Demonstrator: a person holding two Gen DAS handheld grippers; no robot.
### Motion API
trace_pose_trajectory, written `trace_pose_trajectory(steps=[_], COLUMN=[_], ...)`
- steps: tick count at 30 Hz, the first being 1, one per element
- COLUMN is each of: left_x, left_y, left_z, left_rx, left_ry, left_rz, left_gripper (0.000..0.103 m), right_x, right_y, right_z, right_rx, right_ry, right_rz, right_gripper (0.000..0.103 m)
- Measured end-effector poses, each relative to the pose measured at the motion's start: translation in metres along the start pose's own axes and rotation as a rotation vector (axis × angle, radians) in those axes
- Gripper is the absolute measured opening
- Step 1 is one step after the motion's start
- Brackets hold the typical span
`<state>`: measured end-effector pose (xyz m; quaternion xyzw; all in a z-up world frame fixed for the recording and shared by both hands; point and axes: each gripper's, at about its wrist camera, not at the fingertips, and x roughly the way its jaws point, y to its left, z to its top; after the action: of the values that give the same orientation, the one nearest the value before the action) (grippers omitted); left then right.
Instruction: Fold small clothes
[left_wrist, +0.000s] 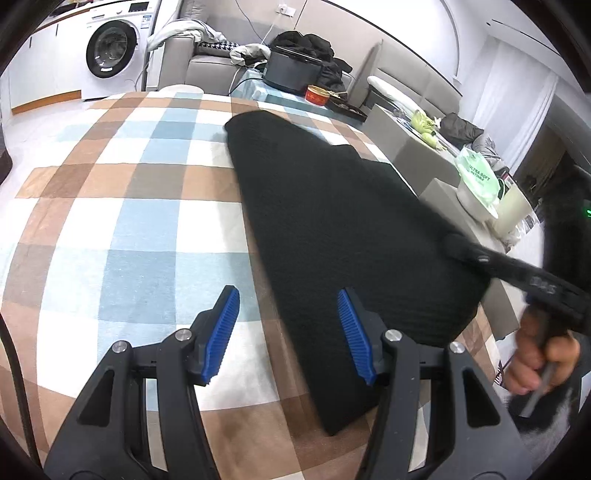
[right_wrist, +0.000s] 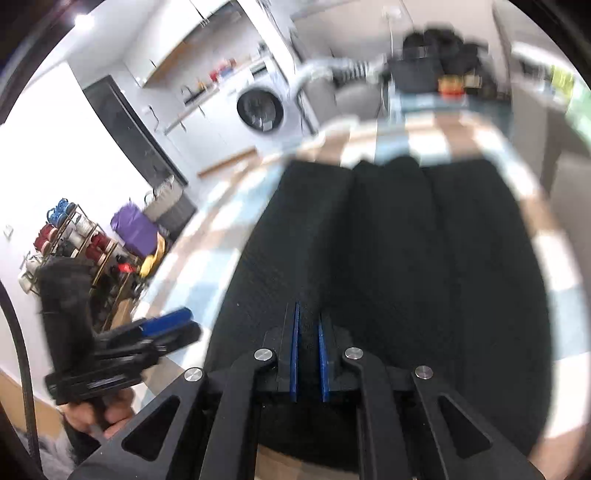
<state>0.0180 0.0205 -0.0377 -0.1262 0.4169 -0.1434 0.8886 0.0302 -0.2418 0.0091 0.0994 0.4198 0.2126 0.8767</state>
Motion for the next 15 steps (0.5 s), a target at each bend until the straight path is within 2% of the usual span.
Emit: trace_pose_trajectory(steps=[2,5,6,8,10,12,15], left_x=[0.000,0.008,0.011,0.018,0.025,0.035,0.047], left_y=[0.002,0.001,-0.002,-0.006,-0.012,-0.019,-0.027], left_z=[-0.001,-0.003,-0.003,-0.005,-0.007,-0.006,-0.008], left_rx=[0.000,0.002,0.007,0.022,0.034,0.044,0.073], left_ry=[0.001,0.022,0.032,0.053,0.064,0.080,0.097], left_rz=[0.003,0.005,0.010,0.011,0.011,0.014,0.039], left_gripper=[0.053,0.053,0.053,0.053,0.053,0.053,0.054], right_x=[0.000,0.029,0.035,0.029,0.017,0.010,0.018], right_y=[-0.006,-0.030,-0.034,-0.036,-0.039,-0.051,-0.069], right_z=[-0.009,-0.027,-0.029,-0.028,-0.021,-0.017,-0.016], right_rx=[0.008,0.076,0.086,0.083,0.087,0.107,0.152], right_ry=[0.025,0.135,0.156,0.143,0.095,0.066,0.099], right_rz=[-0.072,-0.157,-0.168,-0.152,-0.155,-0.158,-0.100], right_gripper=[0.008,0.010,0.013,0.019,0.040,0.050,0.050])
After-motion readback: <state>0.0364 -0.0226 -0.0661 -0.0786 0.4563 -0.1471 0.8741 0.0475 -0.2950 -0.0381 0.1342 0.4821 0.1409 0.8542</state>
